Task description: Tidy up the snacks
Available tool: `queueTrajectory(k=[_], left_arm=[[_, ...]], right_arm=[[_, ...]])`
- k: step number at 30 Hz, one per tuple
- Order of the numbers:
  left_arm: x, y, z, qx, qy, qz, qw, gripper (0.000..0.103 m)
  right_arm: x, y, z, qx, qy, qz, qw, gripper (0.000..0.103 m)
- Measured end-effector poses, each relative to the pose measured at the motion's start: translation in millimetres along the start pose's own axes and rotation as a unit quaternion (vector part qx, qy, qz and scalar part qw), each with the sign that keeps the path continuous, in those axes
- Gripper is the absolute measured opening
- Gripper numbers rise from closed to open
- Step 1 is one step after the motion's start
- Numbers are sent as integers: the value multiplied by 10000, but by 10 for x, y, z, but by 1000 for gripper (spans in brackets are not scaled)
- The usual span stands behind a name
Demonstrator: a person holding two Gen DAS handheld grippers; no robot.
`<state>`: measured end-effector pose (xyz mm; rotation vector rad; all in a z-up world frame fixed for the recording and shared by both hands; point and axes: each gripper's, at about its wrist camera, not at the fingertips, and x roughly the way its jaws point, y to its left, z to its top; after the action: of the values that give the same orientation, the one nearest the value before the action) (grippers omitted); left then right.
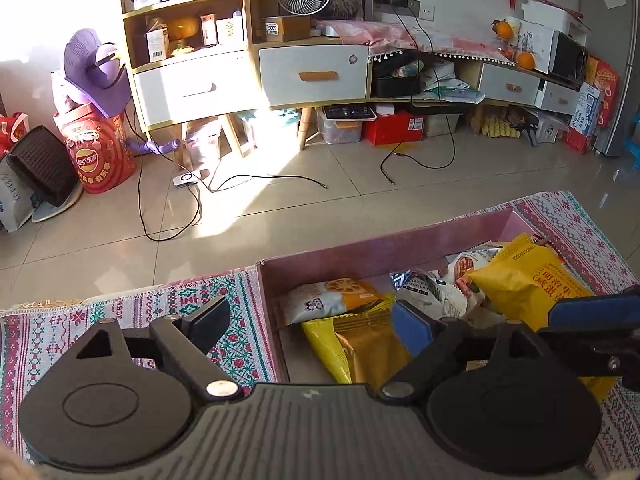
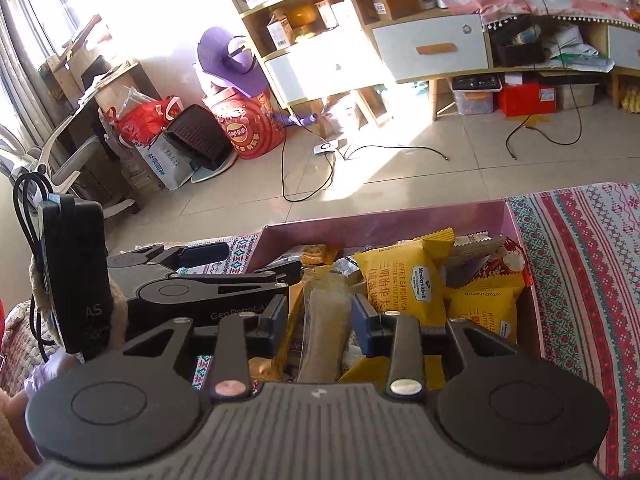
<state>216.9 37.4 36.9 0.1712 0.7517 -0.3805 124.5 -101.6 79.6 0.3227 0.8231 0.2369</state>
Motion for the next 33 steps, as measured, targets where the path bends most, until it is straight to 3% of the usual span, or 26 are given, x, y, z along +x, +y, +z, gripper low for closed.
queueTrajectory(k=[9,22,27,33], left_arm=[[-256,14,-109,-227,170,176,9994,97],[-772,-35,-468,-795,389,583,9944,102],[-1015,-137,-597,-954,420,672,9923,103],[-1341,-361,-770,-967,390,846,9909,103]], right_arm=[[-264,40,-51,-159,-111,78,9998,54],[-587,24,-302,-623,-145,-319,9974,79],[-706,25,-454,-801,-215,-458,9955,91],[-786,54,-584,-992,-244,-827,9913,98]])
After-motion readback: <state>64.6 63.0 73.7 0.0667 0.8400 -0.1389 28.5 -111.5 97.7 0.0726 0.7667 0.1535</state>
